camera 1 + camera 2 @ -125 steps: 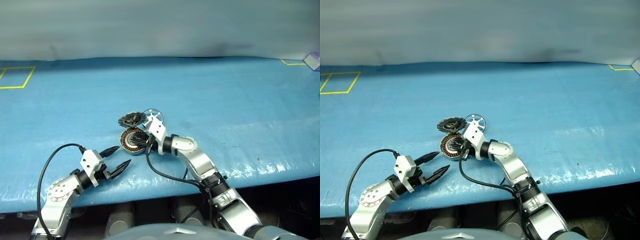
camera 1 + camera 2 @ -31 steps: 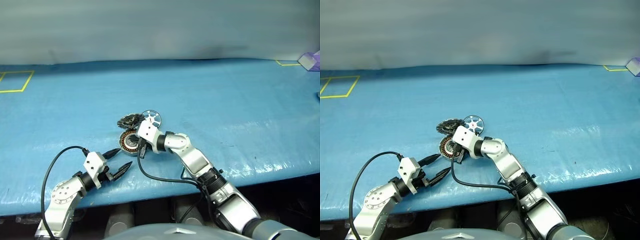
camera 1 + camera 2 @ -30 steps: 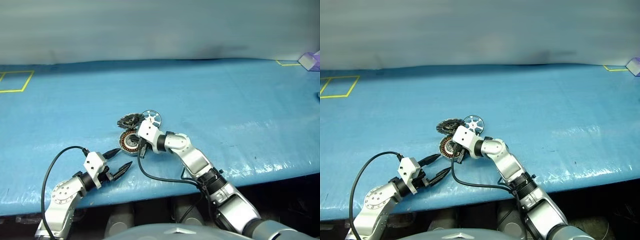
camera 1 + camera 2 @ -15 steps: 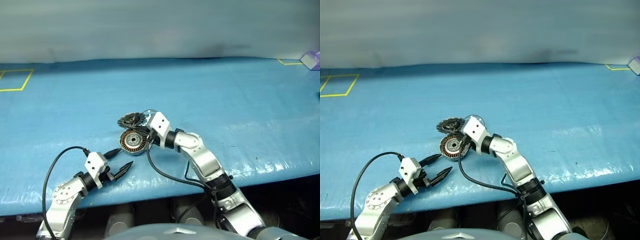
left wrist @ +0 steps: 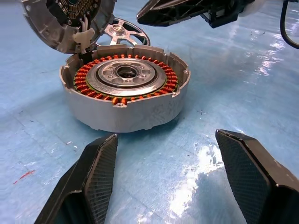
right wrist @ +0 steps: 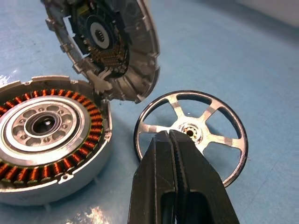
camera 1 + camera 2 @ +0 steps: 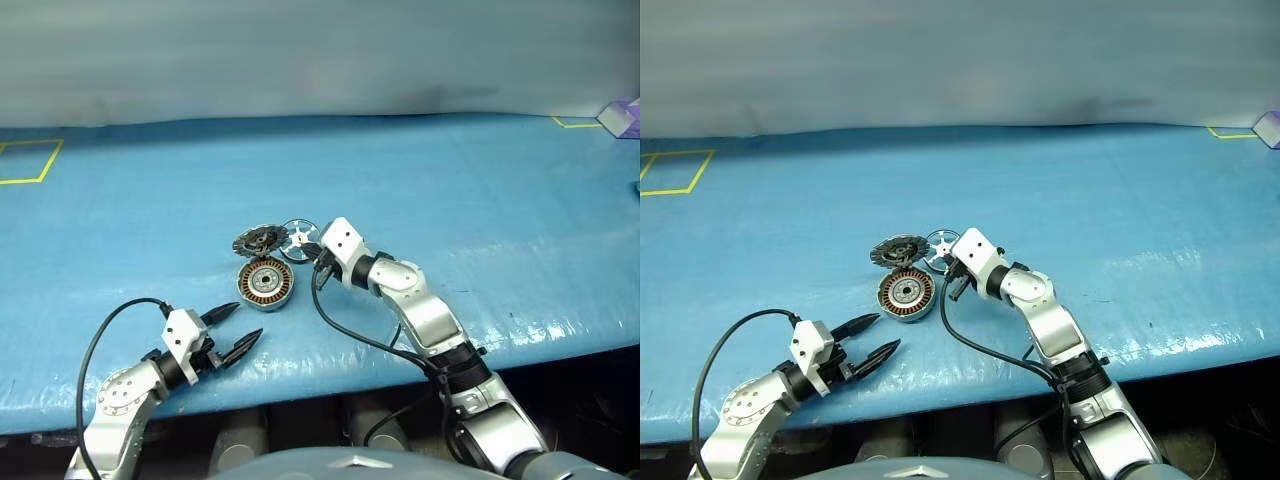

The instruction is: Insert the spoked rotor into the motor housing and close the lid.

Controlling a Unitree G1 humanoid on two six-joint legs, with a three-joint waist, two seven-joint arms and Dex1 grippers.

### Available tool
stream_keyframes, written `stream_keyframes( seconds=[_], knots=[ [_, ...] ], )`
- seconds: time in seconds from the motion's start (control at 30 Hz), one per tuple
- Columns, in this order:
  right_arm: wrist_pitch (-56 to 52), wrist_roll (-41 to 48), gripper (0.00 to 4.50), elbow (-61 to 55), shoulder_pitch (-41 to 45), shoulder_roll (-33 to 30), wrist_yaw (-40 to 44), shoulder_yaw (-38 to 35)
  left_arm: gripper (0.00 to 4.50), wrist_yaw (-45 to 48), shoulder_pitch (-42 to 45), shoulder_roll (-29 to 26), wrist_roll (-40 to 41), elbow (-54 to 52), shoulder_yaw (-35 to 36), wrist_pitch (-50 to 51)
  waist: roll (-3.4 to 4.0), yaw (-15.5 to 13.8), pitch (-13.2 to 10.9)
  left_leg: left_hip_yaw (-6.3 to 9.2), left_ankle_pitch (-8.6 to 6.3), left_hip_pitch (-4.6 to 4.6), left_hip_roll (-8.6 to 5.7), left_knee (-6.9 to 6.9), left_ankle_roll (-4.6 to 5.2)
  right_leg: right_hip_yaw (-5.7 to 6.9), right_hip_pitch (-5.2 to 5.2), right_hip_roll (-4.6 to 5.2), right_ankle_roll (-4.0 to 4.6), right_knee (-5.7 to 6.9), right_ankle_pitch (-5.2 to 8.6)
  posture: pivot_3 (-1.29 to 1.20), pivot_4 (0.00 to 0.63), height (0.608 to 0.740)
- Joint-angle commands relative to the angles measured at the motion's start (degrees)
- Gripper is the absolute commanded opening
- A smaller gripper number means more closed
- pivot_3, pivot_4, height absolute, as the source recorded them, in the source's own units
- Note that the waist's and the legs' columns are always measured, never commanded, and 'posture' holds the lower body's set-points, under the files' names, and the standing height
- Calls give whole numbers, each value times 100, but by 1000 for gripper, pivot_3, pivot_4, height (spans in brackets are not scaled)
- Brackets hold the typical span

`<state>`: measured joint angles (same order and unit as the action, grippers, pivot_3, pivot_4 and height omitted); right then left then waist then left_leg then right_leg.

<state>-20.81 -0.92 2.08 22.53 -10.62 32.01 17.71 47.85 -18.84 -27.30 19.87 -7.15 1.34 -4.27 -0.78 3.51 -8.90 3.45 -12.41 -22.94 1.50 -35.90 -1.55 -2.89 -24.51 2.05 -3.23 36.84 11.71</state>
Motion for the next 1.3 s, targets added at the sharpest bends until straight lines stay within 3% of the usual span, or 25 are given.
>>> stream_keyframes(
  seconds=[0.03, 0.47, 0.87, 1.3],
  knots=[
    [271, 41, 49, 124, 230, 113, -187, -202, 3673, 126, -132, -100, 269, -342, 244, -16, 1, 1, -2, -2, 0, 0, 0, 0, 0, -1, 0, 1, 0, 0, 0, 0, 150, 740],
    [18, 211, 49, -325, 228, -56, 916, 641, 3673, 113, -171, -108, 346, -431, 353, 7, 5, 8, -5, -2, -1, 1, 4, 0, -1, 0, -1, -1, 1, 0, 0, 0, 150, 740],
    [388, -29, 49, 606, 622, 337, 936, 979, 3673, 78, -83, -75, 250, -424, 245, -1, 4, 6, -6, -3, -1, 0, 3, 0, -1, 0, -1, -1, 1, 0, 1, 0, 150, 740],
    [334, -398, 49, 961, 569, 265, 1002, 1228, 3673, -38, -136, -25, 149, -429, 212, -26, 4, 10, -4, -3, -1, 4, 3, -1, -2, 0, 2, -2, 1, 2, 1, 0, 150, 740]
  ],
)
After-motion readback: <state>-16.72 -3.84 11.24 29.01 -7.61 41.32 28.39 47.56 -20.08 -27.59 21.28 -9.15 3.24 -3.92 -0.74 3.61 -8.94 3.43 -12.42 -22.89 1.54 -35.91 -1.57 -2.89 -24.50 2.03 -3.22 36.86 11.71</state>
